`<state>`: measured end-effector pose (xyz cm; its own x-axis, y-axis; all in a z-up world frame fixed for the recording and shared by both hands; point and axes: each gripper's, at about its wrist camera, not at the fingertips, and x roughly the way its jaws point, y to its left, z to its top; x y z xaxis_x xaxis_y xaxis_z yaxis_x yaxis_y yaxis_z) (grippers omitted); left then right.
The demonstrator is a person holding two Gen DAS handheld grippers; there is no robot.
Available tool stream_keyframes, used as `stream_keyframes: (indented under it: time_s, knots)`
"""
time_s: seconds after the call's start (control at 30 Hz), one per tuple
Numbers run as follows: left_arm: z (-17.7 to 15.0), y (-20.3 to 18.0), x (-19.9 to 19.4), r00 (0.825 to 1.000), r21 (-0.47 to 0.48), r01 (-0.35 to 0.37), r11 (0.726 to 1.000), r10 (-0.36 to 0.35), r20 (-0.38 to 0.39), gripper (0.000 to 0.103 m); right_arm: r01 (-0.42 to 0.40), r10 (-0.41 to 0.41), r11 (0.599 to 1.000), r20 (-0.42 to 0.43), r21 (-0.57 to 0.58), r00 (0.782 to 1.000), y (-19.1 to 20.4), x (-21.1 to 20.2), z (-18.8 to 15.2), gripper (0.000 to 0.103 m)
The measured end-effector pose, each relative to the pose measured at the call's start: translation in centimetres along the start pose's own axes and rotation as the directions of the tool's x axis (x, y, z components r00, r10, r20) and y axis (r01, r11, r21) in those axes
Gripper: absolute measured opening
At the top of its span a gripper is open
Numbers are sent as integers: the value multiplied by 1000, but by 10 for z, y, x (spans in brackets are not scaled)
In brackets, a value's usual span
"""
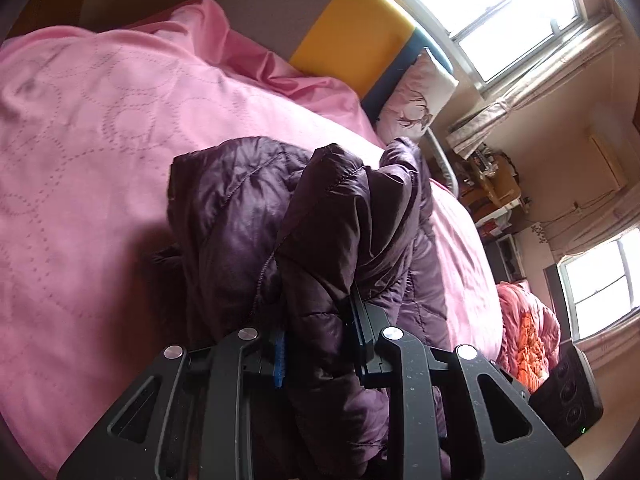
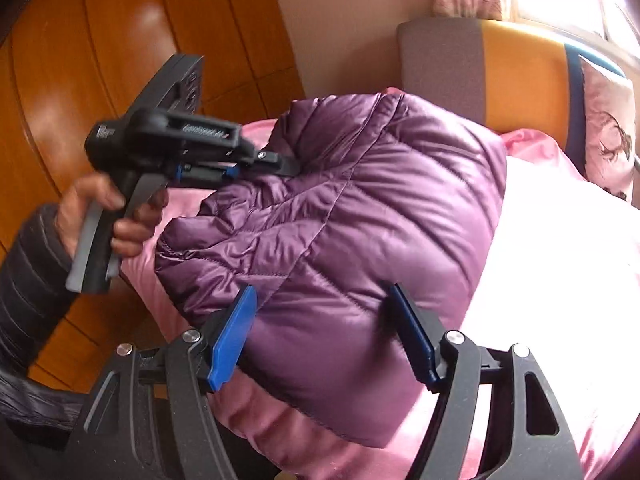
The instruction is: Fold large clothes
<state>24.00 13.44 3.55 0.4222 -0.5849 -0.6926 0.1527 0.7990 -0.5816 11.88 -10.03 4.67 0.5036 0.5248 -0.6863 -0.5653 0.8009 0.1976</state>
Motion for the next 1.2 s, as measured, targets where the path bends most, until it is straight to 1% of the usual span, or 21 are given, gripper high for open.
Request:
stream_keyframes:
  time_s: [0.17,0.27,0.33,0.37,0.4,0.43,0.47,0.53,0.57,0.6,0.63,0.67,0.7,0.73,0.77,0.83,0.87,0.93,1.0,1.1,1.2]
  knots:
    - [-19,34,-2,996,-63,-81,995,80,-28,25,58,-62,993,-41,-100,997,28,27,-13,69]
    - [-37,51,4,986,-76,-164,984,163,-28,30,91,-102,981,-56,-171,993,44,47,-20,69]
    - [-46,64,10,982,-107,-186,977,185,-23,34,106,-119,974,-53,-198,992,46,61,-25,69]
    - [-48,68,12,979,-108,-203,973,203,-13,39,109,-122,973,-51,-204,991,45,67,-25,69]
    - [-51,71,15,973,-104,-228,968,229,-1,40,111,-124,972,-54,-206,991,43,70,-25,69]
    - [-52,73,16,974,-115,-227,967,228,-1,41,109,-124,971,-59,-211,991,41,71,-24,69]
    - [-52,75,17,975,-130,-219,967,221,3,41,90,-106,974,-68,-209,992,37,70,-20,69]
    - [-52,74,13,975,-132,-216,967,221,17,41,-1,-16,986,-100,-167,995,24,58,-9,70]
    - [-53,72,12,972,-122,-227,966,232,28,42,-67,52,989,-114,-129,992,15,49,-2,70]
    - [-55,70,10,968,-110,-241,964,246,39,46,-127,117,988,-119,-86,986,4,40,6,72]
    - [-56,67,8,963,-95,-259,961,265,56,49,-161,156,986,-98,-40,983,-10,28,16,78]
    - [-57,65,6,960,-88,-266,960,272,69,50,-163,162,987,-65,-7,985,-23,19,23,83]
    - [-58,64,5,960,-86,-265,960,271,76,50,-158,158,987,-29,27,987,-36,14,32,92]
    - [-59,64,5,959,-88,-264,961,271,84,51,-155,155,985,9,77,988,-54,8,42,99]
    - [-59,64,4,957,-86,-267,960,275,90,53,-148,144,980,38,130,989,-70,5,50,101]
    - [-60,63,4,955,-73,-274,959,280,100,54,-126,113,963,67,238,991,-104,12,65,101]
    - [-60,63,4,954,-67,-275,959,281,103,54,-132,117,949,68,286,991,-117,21,74,101]
    - [-60,62,3,955,-57,-273,960,278,106,54,-136,130,910,42,393,991,-145,41,82,101]
    - [-58,66,5,956,-61,-270,961,275,104,59,-143,154,867,17,476,988,-168,64,86,101]
    - [-64,76,2,967,-83,-230,970,238,96,60,-124,170,836,-38,535,985,-188,97,90,101]
    - [-66,84,4,973,-96,-205,974,213,84,60,-173,240,810,-47,561,970,-199,127,88,101]
